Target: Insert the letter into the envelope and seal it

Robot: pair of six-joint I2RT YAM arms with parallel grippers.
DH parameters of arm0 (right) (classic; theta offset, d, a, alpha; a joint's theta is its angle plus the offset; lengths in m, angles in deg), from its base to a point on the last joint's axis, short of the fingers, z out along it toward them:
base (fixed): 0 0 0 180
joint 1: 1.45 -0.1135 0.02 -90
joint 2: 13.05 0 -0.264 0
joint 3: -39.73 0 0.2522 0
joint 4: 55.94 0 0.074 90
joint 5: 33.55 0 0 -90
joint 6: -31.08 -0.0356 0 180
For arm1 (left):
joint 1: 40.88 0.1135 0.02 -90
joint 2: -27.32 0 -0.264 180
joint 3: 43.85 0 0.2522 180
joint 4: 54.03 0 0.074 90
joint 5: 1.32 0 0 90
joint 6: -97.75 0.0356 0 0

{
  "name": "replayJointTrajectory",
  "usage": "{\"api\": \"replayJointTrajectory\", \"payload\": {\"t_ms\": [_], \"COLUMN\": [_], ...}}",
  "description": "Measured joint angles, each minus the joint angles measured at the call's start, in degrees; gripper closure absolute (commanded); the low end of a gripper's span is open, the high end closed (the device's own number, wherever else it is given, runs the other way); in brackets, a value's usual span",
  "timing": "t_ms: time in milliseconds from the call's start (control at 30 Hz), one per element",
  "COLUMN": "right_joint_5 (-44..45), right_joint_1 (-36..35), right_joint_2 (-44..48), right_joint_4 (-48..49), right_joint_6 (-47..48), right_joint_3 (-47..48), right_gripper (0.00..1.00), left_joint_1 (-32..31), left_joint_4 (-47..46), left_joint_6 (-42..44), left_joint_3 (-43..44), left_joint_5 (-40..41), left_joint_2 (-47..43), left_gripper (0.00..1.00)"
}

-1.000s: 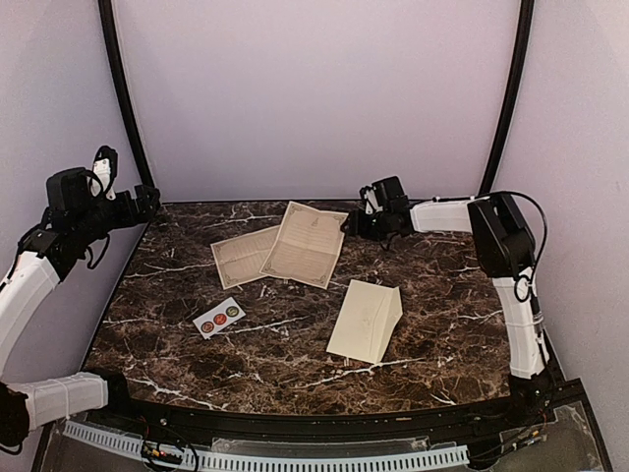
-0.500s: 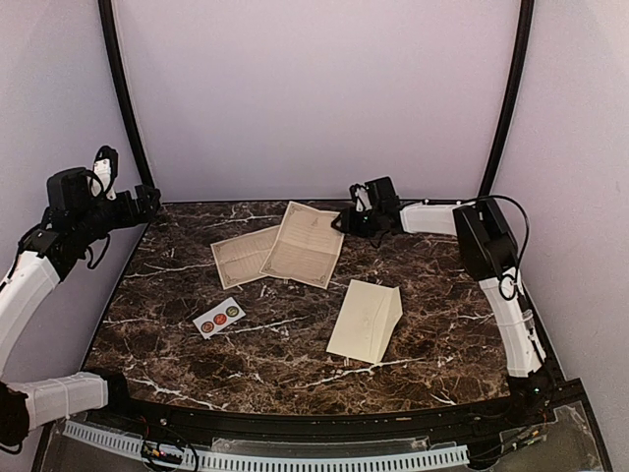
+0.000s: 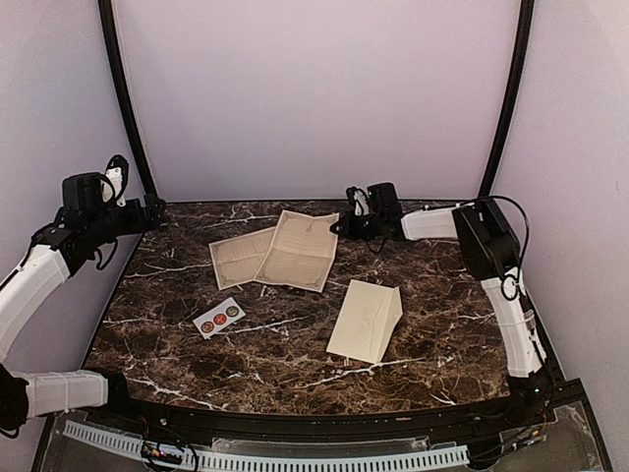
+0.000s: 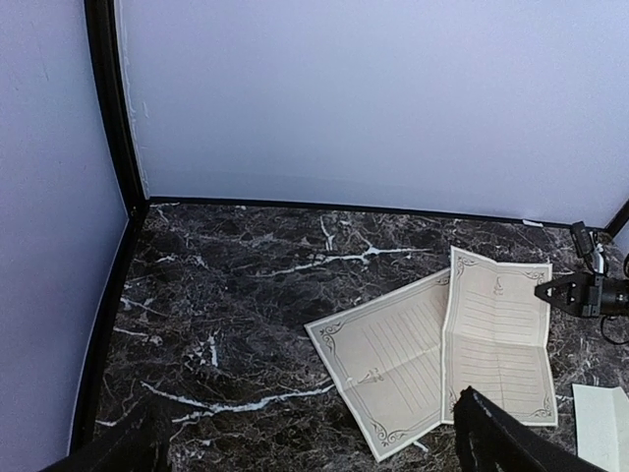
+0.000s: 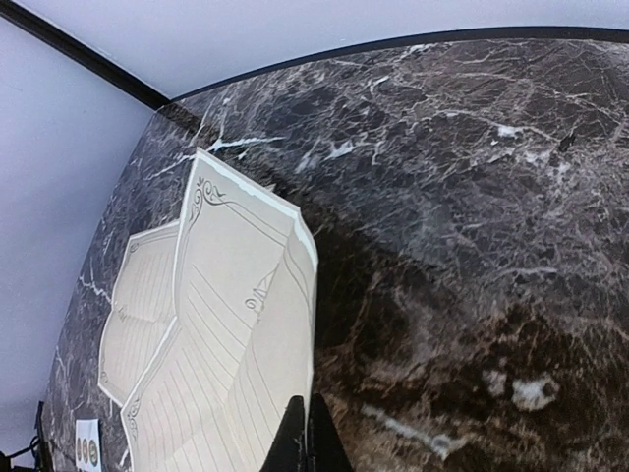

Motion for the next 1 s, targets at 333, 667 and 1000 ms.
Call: {"api": "replayJointTrajectory", "payload": {"t_ms": [333,667,1000], "right_joint_5": [-5.18,-9.11,-10.56], "right_joint_1": [-0.13,-0.94,-2.16], "right_joint_2": [26.29,48.11,65.79], "right_joint_4": [6.97,6.4,-1.57], "right_joint_6": [0.96,2.34,4.26], "right_joint_3": [-21.79,-34.12,-41.68], "right_gripper": [1.0,1.0,1.0], "left_joint_1": [-0.04,-5.31,-19.76], "left_joint_4": [-2.45,-1.88,-5.81], "left_joint_6": [0.61,-8.0,-17.46], "left_joint_3": [-2.29,0.57,1.4], "left_joint_5": [-2.03,-10.43,-17.31], "left_joint_2": [2.67,5.16,5.22], "left_gripper": [0.02,0.02,0.02]}}
